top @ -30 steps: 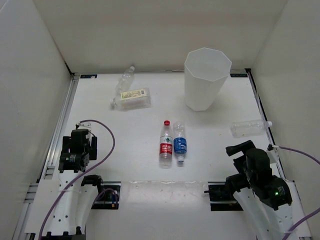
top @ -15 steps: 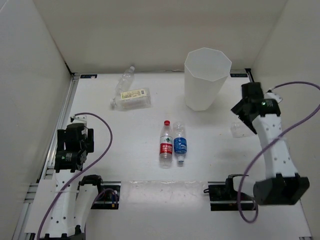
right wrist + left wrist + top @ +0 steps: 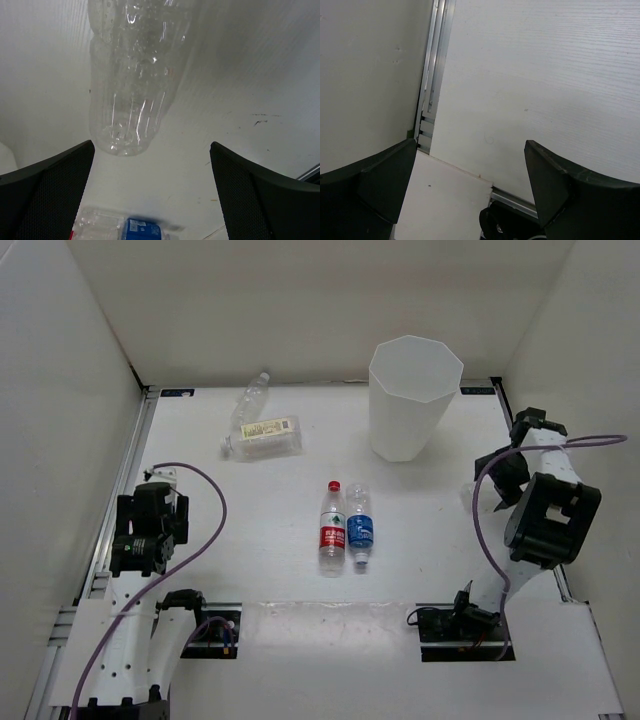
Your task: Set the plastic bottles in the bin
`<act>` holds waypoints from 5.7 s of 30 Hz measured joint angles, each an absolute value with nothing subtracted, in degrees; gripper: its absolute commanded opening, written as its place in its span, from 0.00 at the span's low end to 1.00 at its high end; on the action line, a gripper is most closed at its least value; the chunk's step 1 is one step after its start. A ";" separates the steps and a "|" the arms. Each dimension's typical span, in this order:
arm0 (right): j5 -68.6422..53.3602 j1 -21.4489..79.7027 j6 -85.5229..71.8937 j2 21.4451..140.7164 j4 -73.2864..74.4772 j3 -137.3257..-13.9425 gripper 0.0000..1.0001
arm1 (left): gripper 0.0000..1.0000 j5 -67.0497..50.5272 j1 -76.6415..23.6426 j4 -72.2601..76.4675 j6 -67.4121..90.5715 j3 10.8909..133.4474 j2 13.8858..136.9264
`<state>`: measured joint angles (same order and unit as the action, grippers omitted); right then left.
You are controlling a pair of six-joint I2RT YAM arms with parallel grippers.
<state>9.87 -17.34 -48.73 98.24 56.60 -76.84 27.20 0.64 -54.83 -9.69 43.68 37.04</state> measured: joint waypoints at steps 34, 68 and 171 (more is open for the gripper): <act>30.13 8.82 -33.52 81.25 34.46 -106.56 0.05 | 1.00 25.76 1.45 -54.02 -12.01 45.69 39.40; 27.05 23.16 -12.40 106.13 30.44 -118.85 1.00 | 1.00 23.62 1.45 -52.18 -13.08 47.75 38.41; 32.51 20.21 -5.87 105.19 20.03 -115.90 1.00 | 1.00 -6.72 -9.87 -50.83 -26.02 73.65 101.32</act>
<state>32.51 20.21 -5.87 105.19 20.03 -115.90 -6.72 -9.87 -50.83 -26.02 73.65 101.32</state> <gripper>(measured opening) 0.998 0.996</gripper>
